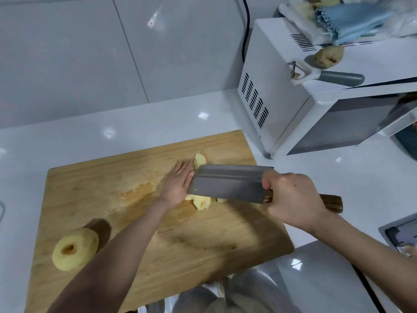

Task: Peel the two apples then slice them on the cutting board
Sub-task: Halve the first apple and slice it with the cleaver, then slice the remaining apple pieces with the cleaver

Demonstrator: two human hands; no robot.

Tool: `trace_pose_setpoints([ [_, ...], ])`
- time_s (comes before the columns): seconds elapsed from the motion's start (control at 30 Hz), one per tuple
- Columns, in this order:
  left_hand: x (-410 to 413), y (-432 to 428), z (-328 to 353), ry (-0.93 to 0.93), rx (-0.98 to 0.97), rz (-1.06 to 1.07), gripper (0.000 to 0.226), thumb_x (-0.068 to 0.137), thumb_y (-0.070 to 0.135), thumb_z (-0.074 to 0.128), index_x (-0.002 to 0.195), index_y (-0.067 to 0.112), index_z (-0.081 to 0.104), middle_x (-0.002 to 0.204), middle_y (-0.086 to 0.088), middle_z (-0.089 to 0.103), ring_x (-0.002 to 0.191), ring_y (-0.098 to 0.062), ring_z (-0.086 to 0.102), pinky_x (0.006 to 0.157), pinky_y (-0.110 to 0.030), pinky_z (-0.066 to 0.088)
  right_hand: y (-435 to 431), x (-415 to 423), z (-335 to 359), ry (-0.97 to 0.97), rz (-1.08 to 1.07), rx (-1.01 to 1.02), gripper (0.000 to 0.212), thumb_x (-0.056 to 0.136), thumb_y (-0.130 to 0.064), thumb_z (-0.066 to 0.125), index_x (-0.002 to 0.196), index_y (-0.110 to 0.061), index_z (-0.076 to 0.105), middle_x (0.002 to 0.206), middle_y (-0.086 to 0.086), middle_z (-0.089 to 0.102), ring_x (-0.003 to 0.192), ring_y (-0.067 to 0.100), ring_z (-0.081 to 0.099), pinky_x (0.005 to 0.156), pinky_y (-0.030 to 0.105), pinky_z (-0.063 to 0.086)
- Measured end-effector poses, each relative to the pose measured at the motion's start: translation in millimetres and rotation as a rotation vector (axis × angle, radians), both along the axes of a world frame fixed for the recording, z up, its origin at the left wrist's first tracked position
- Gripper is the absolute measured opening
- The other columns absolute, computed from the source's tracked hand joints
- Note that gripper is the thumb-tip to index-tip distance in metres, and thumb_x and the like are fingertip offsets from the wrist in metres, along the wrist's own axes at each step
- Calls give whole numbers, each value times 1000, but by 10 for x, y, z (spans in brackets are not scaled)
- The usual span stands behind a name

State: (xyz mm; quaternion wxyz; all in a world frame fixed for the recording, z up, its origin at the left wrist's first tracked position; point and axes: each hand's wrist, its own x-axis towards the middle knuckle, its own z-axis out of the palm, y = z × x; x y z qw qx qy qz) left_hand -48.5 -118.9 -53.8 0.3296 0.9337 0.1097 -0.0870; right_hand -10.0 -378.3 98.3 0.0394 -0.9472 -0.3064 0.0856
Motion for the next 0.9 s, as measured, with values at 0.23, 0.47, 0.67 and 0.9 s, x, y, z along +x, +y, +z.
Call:
trace_pose_setpoints([
  [0.23, -13, 43, 256, -61, -587, 559, 44, 97, 47, 44, 130, 23, 58, 135, 4, 55, 126, -16, 48, 110, -37, 34, 56, 161, 271, 626, -370, 576, 10, 78, -9, 62, 84, -17, 60, 56, 12, 60, 45, 23, 49, 51, 32, 44],
  [0.47, -538, 619, 595, -179, -227, 779, 25, 95, 24, 53, 104, 10, 70, 100, -2, 67, 93, -19, 60, 77, -26, 39, 527, 59, 37, 800, -292, 631, 7, 85, -16, 60, 80, -11, 59, 51, 9, 57, 39, 20, 47, 46, 26, 40],
  [0.67, -1670, 1162, 761, 95, -11, 1027, 54, 72, 52, 59, 111, 16, 67, 109, -1, 62, 102, -23, 59, 85, -34, 44, 1152, -226, -382, 921, -86, 461, 10, 88, -18, 61, 81, -12, 58, 52, 4, 55, 42, 18, 49, 44, 26, 41],
  [0.9, -2268, 1174, 688, 214, -692, 1310, 26, 86, 29, 67, 102, 9, 64, 99, -13, 65, 86, -26, 62, 81, -39, 54, 1737, -603, -719, 838, 87, 264, 21, 91, -20, 52, 93, 0, 58, 63, 8, 55, 44, 17, 54, 37, 22, 40],
])
